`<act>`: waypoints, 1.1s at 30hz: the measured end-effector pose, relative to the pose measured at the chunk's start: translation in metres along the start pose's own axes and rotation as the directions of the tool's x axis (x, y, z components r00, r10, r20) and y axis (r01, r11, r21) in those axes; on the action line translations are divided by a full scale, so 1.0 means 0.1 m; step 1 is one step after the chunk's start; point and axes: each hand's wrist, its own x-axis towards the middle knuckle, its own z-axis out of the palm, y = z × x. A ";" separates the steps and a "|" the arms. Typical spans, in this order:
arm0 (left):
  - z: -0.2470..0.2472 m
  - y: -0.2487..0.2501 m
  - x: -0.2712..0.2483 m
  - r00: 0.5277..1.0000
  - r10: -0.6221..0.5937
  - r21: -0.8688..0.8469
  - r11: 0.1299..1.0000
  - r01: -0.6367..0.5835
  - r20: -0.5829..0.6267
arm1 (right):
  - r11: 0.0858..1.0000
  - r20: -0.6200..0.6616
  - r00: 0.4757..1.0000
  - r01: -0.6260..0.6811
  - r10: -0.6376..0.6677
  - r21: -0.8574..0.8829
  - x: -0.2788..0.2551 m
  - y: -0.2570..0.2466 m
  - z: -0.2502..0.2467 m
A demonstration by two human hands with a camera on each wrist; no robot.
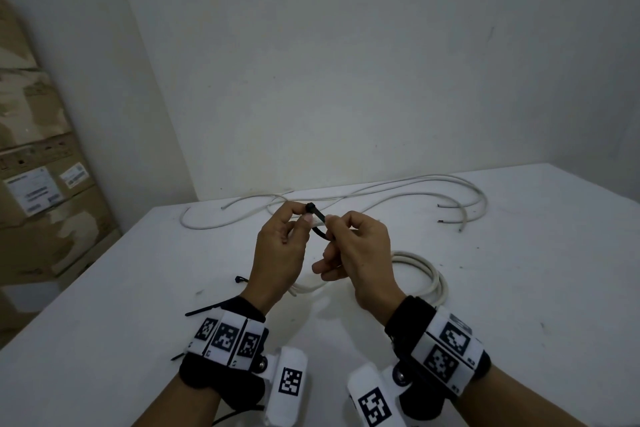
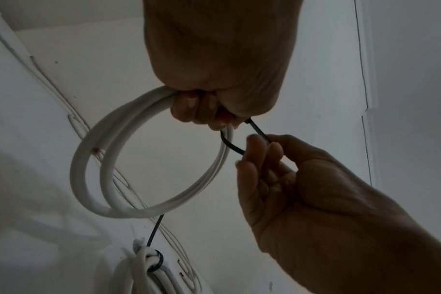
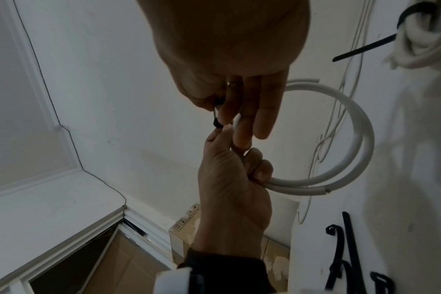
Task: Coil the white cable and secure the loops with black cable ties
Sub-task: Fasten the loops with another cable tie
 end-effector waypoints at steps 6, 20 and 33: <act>0.01 0.00 -0.02 0.998 0.058 0.068 0.996 -0.058 0.001 | 0.998 -0.020 0.999 0.028 -0.029 -0.054 -0.01 0.02 -0.01; 0.11 -0.06 -0.10 0.986 0.151 0.109 0.981 -0.158 0.072 | 0.981 -0.069 0.987 0.136 -0.146 -0.138 0.06 0.06 -0.07; 0.05 0.09 -0.08 0.974 -0.052 -0.062 0.996 0.066 0.218 | 0.868 0.311 0.948 0.208 -0.066 -0.450 0.44 -0.39 -0.37</act>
